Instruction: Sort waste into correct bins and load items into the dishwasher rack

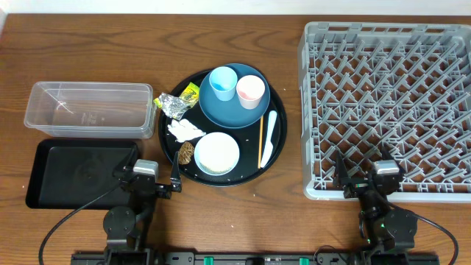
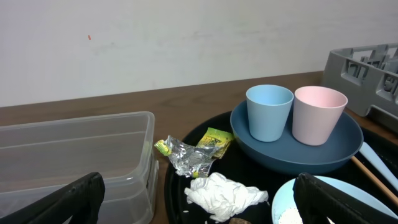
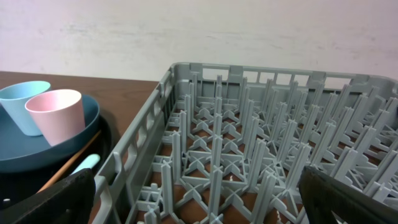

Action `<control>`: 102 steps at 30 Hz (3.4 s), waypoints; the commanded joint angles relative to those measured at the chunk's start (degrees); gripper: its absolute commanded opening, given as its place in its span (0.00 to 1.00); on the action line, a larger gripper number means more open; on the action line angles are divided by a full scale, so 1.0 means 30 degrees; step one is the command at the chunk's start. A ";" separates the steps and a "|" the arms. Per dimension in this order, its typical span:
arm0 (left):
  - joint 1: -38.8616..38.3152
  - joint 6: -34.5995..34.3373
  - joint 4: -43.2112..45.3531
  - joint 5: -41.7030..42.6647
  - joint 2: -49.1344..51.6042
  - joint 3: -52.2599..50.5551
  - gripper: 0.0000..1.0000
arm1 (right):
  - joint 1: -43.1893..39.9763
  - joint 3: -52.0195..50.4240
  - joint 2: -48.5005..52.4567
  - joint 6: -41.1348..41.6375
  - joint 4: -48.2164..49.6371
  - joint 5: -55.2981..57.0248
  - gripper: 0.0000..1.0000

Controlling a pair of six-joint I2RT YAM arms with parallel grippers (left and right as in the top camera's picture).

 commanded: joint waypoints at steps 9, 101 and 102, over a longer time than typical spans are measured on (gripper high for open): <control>0.0080 0.0058 -0.0729 0.0386 -0.0073 -0.0270 0.98 | 0.0087 -0.0029 -0.0066 -0.0160 -0.0087 0.0051 0.99; 0.0080 -1.0214 -2.3365 0.1668 2.7474 2.6134 0.59 | 0.0087 -0.0029 -0.0066 -0.0160 -0.0080 0.0051 0.99; 0.0080 -1.0265 -2.3103 0.1668 2.7642 2.5871 0.59 | 0.0087 -0.0029 -0.0066 -0.0160 -0.0080 0.0051 0.99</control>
